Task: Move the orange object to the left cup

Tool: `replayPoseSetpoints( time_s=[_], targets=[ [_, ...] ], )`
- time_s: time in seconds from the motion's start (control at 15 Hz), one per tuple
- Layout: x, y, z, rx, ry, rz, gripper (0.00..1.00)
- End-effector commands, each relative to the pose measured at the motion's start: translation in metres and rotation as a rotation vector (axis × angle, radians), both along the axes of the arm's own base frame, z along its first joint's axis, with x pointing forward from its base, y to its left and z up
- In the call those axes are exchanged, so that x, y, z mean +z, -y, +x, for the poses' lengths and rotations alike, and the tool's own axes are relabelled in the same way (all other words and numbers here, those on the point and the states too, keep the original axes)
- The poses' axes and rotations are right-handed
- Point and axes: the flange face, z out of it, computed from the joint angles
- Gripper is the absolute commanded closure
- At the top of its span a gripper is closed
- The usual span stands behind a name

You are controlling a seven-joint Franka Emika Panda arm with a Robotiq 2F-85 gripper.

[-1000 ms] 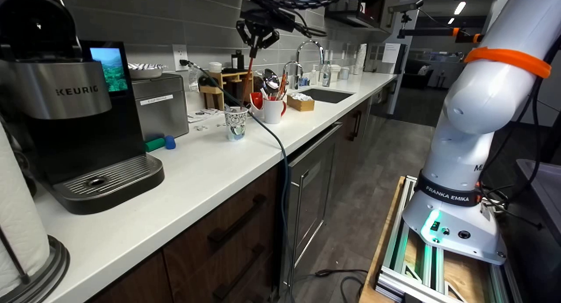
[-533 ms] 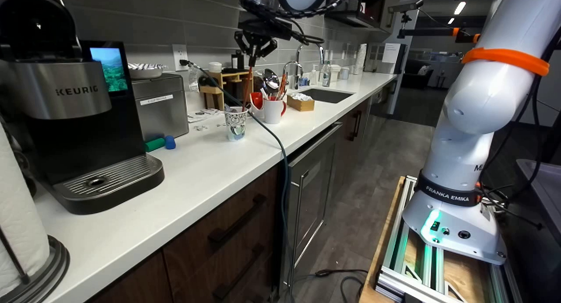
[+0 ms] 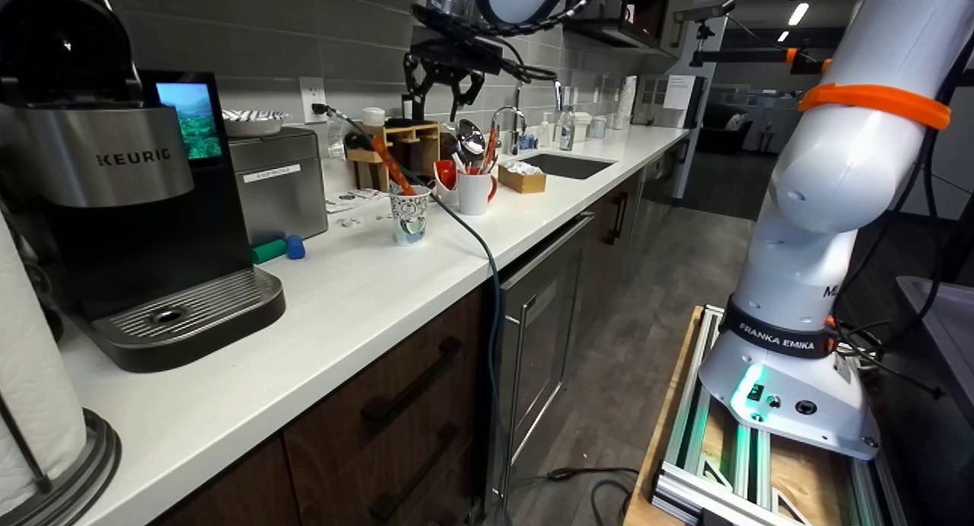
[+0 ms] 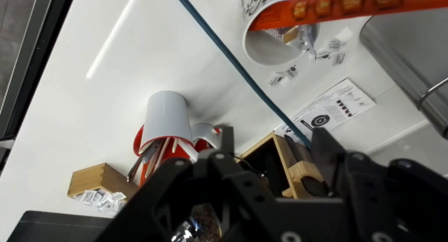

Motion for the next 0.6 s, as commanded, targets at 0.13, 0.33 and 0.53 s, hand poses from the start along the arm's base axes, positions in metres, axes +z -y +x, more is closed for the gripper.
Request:
replayPoseSetpoints(
  time_s=[0.13,0.33,0.53],
  targets=[
    [0.025,0.041,-0.003,-0.129,0.028,0.062,0.0],
    [0.032,0.08,-0.007,-0.233,0.0,0.083,0.0],
    [0.029,0.093,-0.007,-0.236,-0.03,0.066,0.0]
  ],
)
